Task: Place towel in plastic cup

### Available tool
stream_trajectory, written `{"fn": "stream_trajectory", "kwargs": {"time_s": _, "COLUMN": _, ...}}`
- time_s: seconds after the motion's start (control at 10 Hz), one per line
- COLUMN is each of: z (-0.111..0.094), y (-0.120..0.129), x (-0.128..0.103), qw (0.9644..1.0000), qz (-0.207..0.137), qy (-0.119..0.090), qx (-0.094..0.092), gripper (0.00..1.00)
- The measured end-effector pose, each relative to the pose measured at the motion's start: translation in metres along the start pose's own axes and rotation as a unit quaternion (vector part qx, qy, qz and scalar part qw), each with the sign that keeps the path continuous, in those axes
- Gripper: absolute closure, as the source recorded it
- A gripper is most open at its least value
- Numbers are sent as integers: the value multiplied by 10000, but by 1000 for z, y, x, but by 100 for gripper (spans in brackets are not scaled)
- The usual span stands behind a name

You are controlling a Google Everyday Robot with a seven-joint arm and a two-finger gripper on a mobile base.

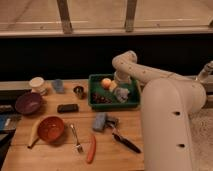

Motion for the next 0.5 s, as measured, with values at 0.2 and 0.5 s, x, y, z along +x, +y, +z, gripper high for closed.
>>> {"fn": "stream_trajectory", "kwargs": {"time_s": 0.2, "z": 15, "y": -9, "x": 6, "qw": 9997, "qz": 146, "qy": 158, "qx": -91, "gripper": 20}}
{"fn": "stream_trajectory", "kwargs": {"time_s": 0.5, "z": 30, "y": -10, "x": 12, "qw": 9986, "qz": 252, "qy": 300, "qx": -341, "gripper": 24}}
